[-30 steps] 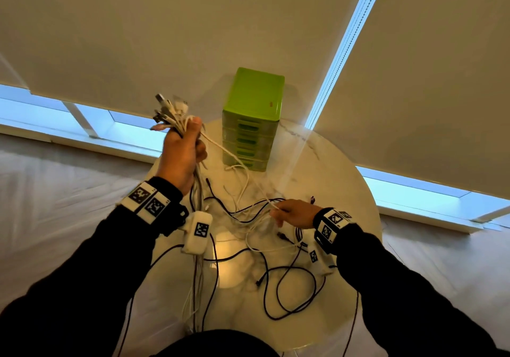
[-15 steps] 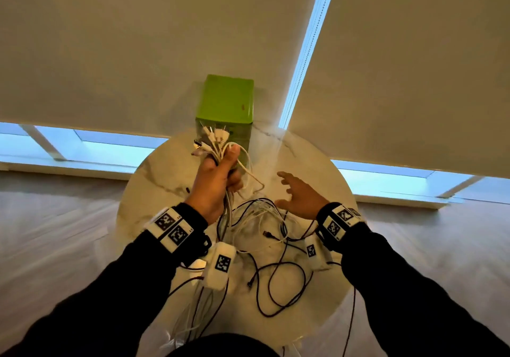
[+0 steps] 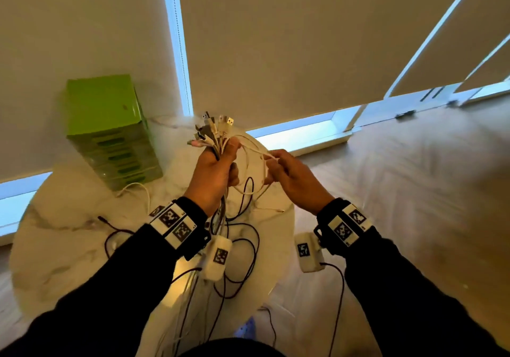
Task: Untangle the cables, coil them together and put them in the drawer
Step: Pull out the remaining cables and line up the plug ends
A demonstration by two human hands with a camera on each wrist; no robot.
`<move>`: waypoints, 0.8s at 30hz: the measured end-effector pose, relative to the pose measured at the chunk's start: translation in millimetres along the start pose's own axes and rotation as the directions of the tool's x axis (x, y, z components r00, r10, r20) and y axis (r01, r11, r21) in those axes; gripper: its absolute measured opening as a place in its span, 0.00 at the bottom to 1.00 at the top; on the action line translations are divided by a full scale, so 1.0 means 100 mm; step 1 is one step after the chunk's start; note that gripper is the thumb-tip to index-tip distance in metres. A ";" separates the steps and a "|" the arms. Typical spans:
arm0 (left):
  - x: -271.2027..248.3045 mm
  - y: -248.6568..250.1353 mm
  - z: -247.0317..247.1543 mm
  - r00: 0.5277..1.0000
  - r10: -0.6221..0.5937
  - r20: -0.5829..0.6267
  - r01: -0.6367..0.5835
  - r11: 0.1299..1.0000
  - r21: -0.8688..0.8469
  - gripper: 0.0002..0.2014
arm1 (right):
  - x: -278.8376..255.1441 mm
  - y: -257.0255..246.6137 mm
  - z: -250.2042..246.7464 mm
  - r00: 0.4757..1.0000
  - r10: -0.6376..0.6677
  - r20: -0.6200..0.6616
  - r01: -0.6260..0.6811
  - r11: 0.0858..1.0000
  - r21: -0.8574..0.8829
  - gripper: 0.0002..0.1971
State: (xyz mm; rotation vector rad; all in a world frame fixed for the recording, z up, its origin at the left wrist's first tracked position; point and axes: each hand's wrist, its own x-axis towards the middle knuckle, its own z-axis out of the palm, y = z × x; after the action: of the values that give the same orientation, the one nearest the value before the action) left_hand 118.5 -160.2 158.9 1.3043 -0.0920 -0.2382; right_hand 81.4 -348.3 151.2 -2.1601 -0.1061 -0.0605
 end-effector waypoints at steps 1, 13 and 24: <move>0.01 -0.02 0.06 1.000 -0.006 0.000 0.006 1.000 0.006 0.12 | -0.03 0.02 -0.12 0.999 0.015 -0.046 -0.016 0.999 -0.028 0.13; -0.05 -0.30 0.62 0.967 -0.146 0.207 0.183 0.968 -0.174 0.17 | -0.76 1.23 -0.76 0.840 0.531 0.113 -0.402 0.748 -0.528 0.16; 0.03 -0.67 1.14 0.981 -0.163 0.107 0.162 0.987 0.019 0.16 | -0.98 0.86 -0.56 0.961 0.256 -0.104 -0.261 0.965 -0.033 0.15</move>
State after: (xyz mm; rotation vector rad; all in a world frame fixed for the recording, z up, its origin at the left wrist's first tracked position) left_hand 90.7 -284.8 123.7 1.3103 -0.0786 -0.4482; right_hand -8.0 -448.0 103.3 -2.1951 0.2371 -0.0186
